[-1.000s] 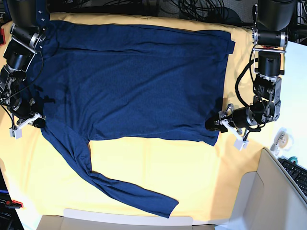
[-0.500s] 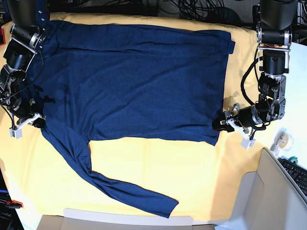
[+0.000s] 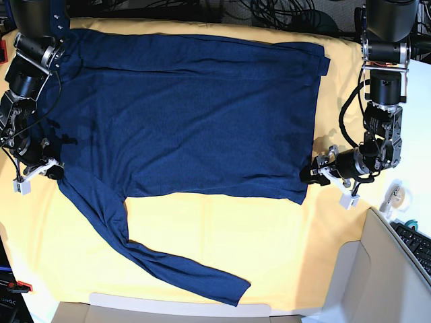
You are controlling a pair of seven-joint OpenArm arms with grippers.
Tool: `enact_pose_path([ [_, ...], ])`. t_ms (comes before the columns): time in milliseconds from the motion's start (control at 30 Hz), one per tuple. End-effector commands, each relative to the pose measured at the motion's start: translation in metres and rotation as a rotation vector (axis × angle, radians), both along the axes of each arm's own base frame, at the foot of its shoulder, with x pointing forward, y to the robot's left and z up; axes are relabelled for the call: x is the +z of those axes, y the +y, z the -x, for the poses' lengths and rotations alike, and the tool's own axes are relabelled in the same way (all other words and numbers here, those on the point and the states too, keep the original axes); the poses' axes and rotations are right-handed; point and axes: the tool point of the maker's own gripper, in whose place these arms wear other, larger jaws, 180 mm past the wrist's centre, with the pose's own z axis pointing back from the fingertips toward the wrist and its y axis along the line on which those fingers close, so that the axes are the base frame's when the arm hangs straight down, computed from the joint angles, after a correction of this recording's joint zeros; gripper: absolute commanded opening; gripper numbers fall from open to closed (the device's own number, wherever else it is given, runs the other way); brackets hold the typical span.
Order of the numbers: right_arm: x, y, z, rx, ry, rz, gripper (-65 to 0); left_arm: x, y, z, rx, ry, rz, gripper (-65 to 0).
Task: Fold the T-shirt properly
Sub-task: 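Pinch the shirt's side edges with both grippers and lift slightly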
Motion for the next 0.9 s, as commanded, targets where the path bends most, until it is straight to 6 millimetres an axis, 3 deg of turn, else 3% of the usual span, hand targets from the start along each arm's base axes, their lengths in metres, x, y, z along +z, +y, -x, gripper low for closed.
enact_pose_path([
  [0, -0.013, -0.002, 0.015, 0.036, 0.102, 0.038, -65.0, 0.014, 0.004, -0.012, 0.007, -0.045, -0.003, -36.0],
  [233, -0.014, 0.0, 0.015, 0.039, 0.104, 0.036, -65.0, 0.01, -0.026, -0.014, -0.016, -0.045, 0.048, -36.0],
  [533, -0.015, 0.0, 0.015, 0.039, 0.106, 0.034, -65.0, 0.013, -0.029, -0.017, -0.019, -0.053, 0.054, -36.6],
  [633, -0.015, 0.0, 0.015, 0.039, 0.106, 0.034, -65.0, 0.013, -0.029, -0.017, -0.018, -0.054, 0.054, -43.6],
  [767, -0.015, 0.0, 0.015, 0.037, 0.106, 0.033, -65.0, 0.015, -0.028, -0.019, -0.011, -0.059, 0.057, -64.2],
  [867, -0.014, 0.001, 0.015, 0.037, 0.102, 0.032, -65.0, 0.013, -0.027, -0.016, -0.01, -0.053, 0.056, -64.7],
])
